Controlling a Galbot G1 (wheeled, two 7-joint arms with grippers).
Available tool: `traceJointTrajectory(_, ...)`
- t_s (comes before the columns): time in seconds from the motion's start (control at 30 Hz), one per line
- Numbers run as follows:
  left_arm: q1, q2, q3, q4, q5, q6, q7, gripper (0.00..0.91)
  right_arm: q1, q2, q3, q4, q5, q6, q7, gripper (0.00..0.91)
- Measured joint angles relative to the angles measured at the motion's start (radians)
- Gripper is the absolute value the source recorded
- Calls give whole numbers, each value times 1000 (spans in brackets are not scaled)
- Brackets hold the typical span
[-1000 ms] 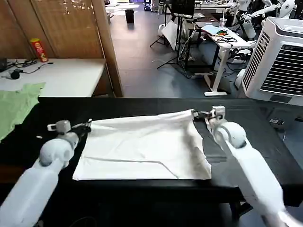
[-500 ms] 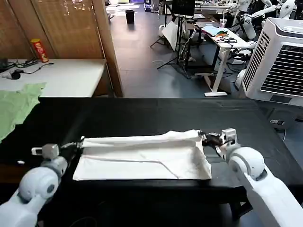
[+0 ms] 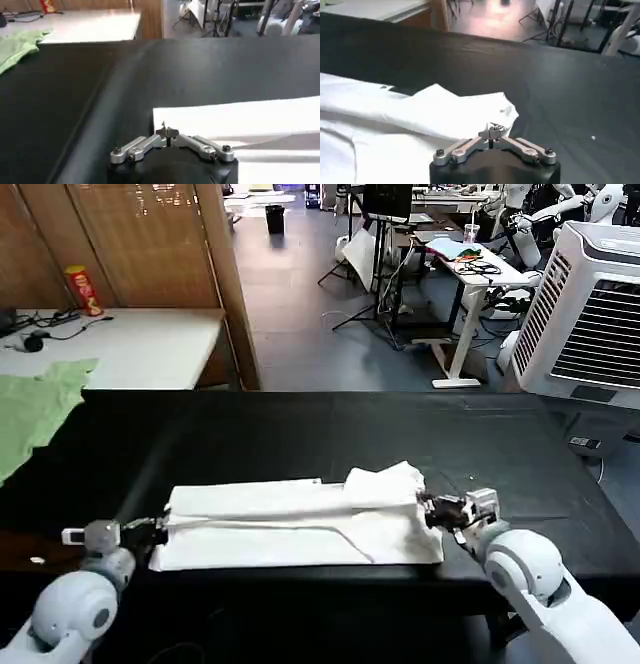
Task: Fold and organize the clothes.
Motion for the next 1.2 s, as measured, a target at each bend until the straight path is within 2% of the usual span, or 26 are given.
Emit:
traceJointTrajectory(0.23, 33, -1, -30, -58, -26, 41, -32, 878, -3, -7, 61, 35, 39, 0, 31, 878)
traceJointTrajectory(0.4, 5, -23, -43, -75, -36, 20, -31, 878, 69, 49, 57, -29, -22, 0, 47, 878)
traceJointTrajectory(0.63, -148, -91, 4, 36, -57, 4, -17, 878, 206, 172, -8, -199, -106, 0, 21, 878)
traceJointTrajectory(0.9, -237, -155, 46, 150, -60, -1, 10, 868, 257, 251, -40, -323, -126, 5, 6, 858)
traceJointTrajectory(0.93, -241, -161, 47, 159, -59, -1, 10, 780, 259, 256, -42, -331, -127, 9, 4, 751)
traceJointTrajectory(0.97, -245, -166, 48, 168, -59, -1, 12, 556, 261, 261, -44, -340, -129, 15, 0, 712)
traceJointTrajectory(1.0, -249, -171, 49, 178, -60, -1, 14, 556, 264, 265, -45, -347, -131, 20, -6, 663)
traceJointTrajectory(1.03, -252, -174, 49, 187, -62, -1, 15, 176, 267, 268, -47, -355, -132, 25, -11, 595)
traceJointTrajectory(1.17, -252, -181, 49, 214, -62, -8, 38, 49, 277, 280, -55, -378, -136, 41, -30, 458)
traceJointTrajectory(1.2, -251, -182, 48, 219, -62, -9, 41, 29, 278, 283, -56, -383, -137, 44, -33, 390)
